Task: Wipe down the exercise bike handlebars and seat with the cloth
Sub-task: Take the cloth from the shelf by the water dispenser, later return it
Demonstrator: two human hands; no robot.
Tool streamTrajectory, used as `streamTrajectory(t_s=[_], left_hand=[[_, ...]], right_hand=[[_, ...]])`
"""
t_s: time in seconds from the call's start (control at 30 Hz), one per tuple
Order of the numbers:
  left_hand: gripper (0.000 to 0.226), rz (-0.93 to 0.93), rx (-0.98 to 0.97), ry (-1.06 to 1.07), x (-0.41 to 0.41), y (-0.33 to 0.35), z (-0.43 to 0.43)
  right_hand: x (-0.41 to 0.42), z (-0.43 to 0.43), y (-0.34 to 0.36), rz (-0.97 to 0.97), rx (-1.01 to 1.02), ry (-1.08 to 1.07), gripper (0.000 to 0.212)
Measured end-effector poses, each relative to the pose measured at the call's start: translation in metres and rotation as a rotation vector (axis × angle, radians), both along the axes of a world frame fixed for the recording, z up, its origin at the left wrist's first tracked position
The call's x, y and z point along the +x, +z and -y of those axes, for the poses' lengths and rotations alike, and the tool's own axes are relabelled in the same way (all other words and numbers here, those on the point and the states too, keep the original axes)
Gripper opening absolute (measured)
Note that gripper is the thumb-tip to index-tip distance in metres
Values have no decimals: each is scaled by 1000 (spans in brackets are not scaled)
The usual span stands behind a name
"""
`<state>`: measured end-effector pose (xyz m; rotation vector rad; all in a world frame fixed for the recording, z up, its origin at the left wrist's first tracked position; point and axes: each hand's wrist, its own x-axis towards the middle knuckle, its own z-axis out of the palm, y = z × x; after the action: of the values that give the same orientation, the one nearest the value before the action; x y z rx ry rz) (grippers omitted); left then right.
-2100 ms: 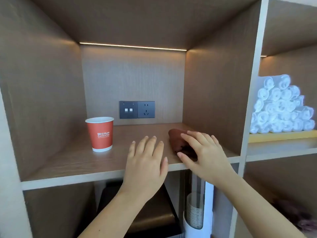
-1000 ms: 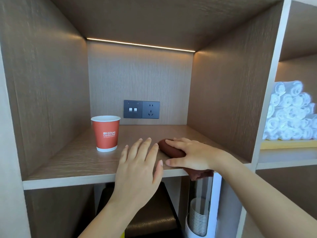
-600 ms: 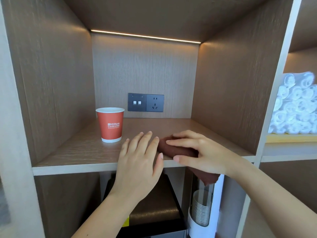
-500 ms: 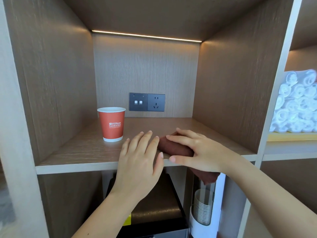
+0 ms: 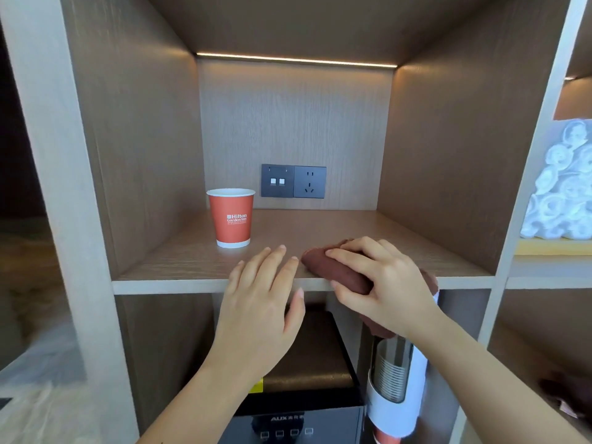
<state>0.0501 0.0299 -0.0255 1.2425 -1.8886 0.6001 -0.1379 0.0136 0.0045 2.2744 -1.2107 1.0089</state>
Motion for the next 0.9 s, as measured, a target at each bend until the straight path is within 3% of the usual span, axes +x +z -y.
streamTrajectory(t_s=[0.37,0.9], left_hand=[[43,18,6,239,60,-12,-106],[35,-115,85,955,170,-67,-401]], right_hand=[[73,-64,-20,78,-79,134,37],[255,-277,-74,84,80,782,38]])
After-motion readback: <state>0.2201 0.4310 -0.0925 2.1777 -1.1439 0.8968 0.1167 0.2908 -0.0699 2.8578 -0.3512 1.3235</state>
